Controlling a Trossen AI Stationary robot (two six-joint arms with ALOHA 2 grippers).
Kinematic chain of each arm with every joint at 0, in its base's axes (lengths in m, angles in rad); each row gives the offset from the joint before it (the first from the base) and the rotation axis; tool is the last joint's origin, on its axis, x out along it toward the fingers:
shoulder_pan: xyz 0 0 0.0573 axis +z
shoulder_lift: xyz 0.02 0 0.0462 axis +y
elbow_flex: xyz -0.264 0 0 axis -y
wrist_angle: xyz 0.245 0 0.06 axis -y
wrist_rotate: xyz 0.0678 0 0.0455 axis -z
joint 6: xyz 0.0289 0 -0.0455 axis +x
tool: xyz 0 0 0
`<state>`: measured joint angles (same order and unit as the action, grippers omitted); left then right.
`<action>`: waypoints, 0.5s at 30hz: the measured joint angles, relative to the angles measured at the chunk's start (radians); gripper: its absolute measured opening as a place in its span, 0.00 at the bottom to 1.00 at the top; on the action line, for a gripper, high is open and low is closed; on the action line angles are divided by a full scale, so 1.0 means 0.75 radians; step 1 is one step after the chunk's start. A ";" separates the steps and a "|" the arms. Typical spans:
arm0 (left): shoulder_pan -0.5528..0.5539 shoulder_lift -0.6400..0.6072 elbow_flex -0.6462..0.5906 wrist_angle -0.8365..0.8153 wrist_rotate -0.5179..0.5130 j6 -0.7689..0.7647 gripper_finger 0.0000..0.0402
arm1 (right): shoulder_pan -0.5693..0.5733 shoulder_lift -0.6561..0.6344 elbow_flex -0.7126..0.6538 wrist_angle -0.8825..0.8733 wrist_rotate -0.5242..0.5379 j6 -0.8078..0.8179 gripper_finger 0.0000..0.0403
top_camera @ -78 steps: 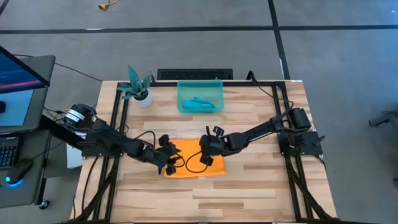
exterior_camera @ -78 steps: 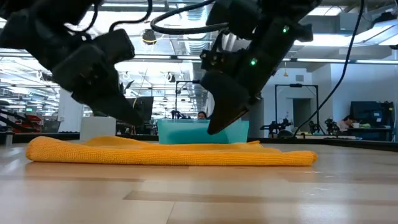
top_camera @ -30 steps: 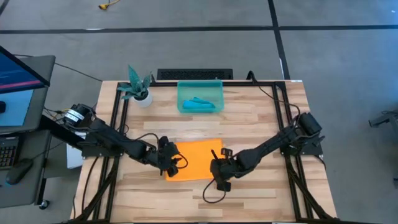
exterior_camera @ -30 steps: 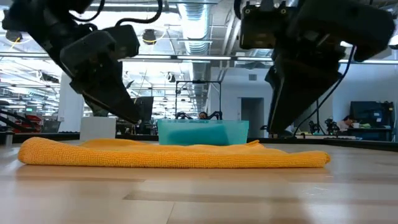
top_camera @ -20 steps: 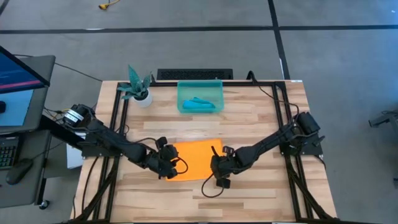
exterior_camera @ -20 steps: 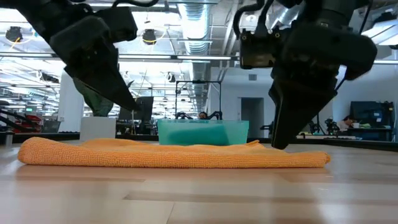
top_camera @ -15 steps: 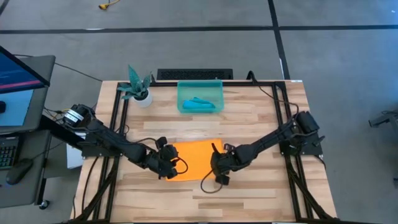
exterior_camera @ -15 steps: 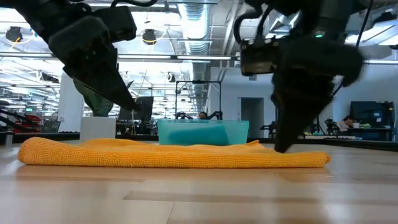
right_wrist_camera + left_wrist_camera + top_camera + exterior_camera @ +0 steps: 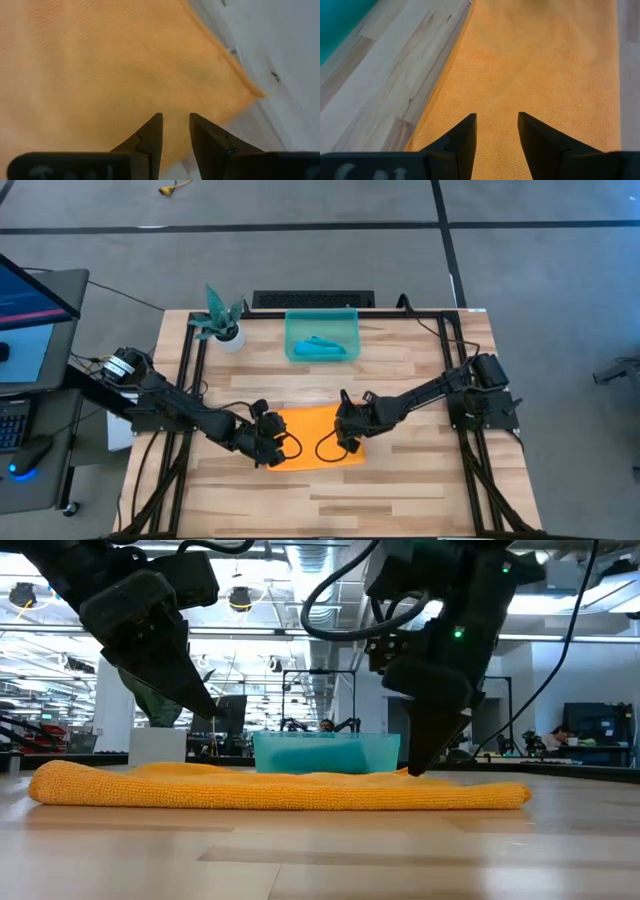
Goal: Roll microfiber towels into tight, uniform cylinder then place into a basket
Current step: Roll the orange microfiber cloth
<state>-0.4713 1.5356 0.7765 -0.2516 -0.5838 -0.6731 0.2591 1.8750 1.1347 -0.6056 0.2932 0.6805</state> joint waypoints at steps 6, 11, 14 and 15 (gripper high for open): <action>0.001 0.000 0.000 -0.002 -0.005 0.000 0.34 | -0.032 0.086 0.013 0.033 0.024 -0.040 0.30; 0.001 0.005 -0.001 -0.006 -0.008 0.001 0.34 | -0.071 0.099 0.007 0.022 0.200 -0.041 0.30; 0.003 0.005 -0.001 -0.004 -0.011 0.002 0.34 | -0.099 0.105 0.012 0.017 0.426 -0.045 0.30; 0.003 0.005 -0.001 -0.004 -0.016 0.002 0.34 | -0.108 0.105 0.024 0.029 0.502 -0.045 0.30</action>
<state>-0.4694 1.5391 0.7761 -0.2547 -0.5962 -0.6716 0.1783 1.9541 1.1525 -0.5839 0.6697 0.6465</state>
